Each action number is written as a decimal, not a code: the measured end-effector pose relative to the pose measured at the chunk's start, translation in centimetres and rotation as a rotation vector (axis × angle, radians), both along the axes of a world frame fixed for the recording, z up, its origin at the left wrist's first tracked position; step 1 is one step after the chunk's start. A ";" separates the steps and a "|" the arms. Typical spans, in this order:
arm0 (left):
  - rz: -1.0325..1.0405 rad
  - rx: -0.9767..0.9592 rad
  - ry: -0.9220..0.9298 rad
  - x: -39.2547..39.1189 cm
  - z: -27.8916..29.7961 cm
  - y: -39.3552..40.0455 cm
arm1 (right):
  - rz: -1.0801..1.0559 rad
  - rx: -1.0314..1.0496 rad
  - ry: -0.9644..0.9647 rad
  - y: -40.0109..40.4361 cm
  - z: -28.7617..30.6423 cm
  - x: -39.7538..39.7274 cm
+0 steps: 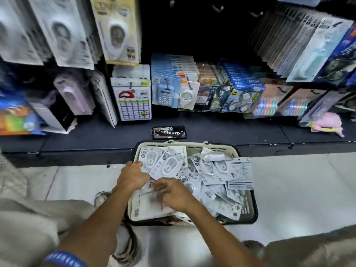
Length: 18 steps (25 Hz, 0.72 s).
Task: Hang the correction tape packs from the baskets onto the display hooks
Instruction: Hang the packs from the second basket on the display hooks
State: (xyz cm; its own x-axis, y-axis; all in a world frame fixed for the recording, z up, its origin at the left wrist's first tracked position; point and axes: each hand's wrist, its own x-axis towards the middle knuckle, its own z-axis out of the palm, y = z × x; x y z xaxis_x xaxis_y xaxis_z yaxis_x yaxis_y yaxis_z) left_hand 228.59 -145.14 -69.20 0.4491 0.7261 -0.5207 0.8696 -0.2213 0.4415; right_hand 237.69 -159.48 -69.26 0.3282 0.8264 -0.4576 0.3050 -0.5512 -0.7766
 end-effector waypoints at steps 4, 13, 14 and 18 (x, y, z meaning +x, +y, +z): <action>0.038 0.027 -0.062 -0.9 0.7 0.1 | -0.101 -0.058 -0.224 -0.2 1.9 3.8; 0.306 0.007 -0.027 5.1 -2.5 1.3 | -0.092 -0.199 -0.412 3.0 -0.9 8.0; 0.331 0.028 0.005 5.5 -2.9 1.7 | -0.073 -0.240 -0.444 3.8 -1.1 8.2; 0.435 -0.010 -0.028 6.6 -3.0 3.0 | -0.100 -0.315 -0.185 5.7 -1.9 9.2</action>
